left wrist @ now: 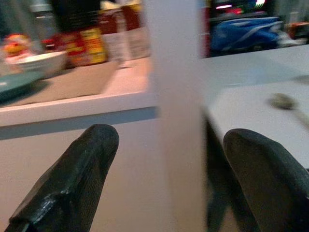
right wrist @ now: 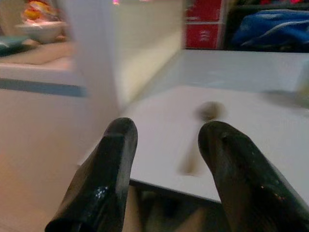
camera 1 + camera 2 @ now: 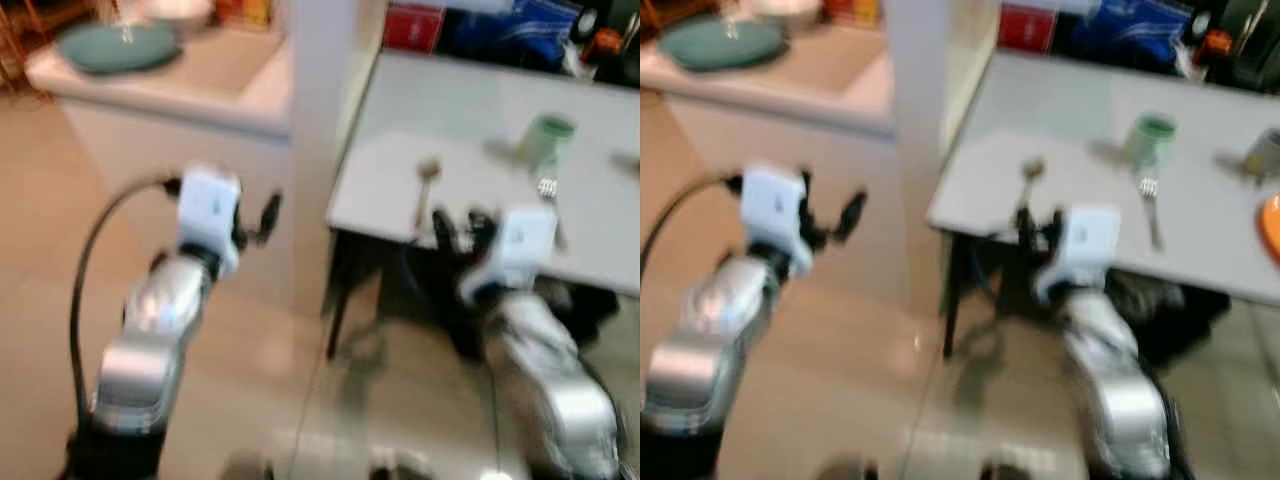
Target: Setting the table
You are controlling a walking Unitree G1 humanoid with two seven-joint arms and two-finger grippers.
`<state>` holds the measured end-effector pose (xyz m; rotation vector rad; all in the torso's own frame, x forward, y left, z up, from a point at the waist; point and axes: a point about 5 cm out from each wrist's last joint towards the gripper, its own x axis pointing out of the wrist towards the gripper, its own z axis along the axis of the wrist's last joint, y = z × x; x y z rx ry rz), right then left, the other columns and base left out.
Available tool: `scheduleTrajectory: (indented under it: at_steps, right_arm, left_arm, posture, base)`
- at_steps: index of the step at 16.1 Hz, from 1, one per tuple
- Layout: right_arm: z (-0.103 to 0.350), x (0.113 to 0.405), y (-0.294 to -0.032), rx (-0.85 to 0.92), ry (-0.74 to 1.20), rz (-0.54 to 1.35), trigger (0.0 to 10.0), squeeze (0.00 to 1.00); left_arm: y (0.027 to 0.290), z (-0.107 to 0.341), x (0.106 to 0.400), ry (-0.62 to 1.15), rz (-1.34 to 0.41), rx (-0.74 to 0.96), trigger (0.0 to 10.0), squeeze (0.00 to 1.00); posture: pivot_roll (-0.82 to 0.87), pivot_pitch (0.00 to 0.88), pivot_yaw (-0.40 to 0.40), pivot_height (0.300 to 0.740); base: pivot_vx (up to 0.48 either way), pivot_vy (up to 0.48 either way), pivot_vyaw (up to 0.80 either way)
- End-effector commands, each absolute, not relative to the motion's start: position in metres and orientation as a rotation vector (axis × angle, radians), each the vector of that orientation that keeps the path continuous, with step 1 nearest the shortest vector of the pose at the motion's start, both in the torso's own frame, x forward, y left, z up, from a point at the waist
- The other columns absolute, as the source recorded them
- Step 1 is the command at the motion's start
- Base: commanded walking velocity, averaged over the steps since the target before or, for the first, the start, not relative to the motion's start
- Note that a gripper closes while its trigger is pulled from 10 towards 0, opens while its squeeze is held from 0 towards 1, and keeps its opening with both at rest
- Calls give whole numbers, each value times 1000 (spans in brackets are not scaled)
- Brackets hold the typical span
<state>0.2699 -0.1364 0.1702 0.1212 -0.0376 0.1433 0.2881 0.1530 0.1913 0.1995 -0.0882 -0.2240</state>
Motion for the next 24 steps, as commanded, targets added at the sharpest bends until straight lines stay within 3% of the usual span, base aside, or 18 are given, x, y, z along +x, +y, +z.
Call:
scheduleTrajectory:
  at_steps: [1, 5, 6, 10, 18, 22, 24]
  right_arm:
    - [174, 277, -145, 132, -45, 118, 10000, 0]
    - [170, 291, -140, 203, -5, 89, 10000, 0]
    - [170, 291, -136, 283, -1, 119, 10000, 0]
    - [170, 290, -137, 289, -5, 116, 10000, 0]
    - [172, 262, -169, 79, -26, -27, 10000, 0]
    - [180, 251, -167, 107, -52, -44, 10000, 0]
    - [161, 237, -172, 85, -15, -69, 10000, 0]
  left_arm:
    - [149, 199, 295, -115, -209, 181, 10000, 0]
    - [149, 196, 299, -102, -200, 168, 10000, 0]
    - [153, 200, 303, -117, -176, 176, 10000, 0]
    - [152, 206, 309, -143, -202, 217, 10000, 0]
    - [149, 203, 320, -127, -260, 178, 10000, 0]
    - [164, 175, 318, -56, -154, 115, 10000, 0]
    - [181, 154, 299, -29, -84, 115, 10000, 0]
  posture:
    - [121, 90, -36, 740]
    - [122, 81, -26, 740]
    - [127, 77, -31, 740]
    - [121, 74, -4, 740]
    - [62, 61, 129, 740]
    - [21, 50, 114, 740]
    - [61, 39, 58, 740]
  base:
    - [0, 480, -800]
    - [0, 480, -709]
    - [0, 480, 0]
    - [0, 480, 0]
    - [0, 480, 0]
    - [0, 480, 0]
    - [0, 480, 0]
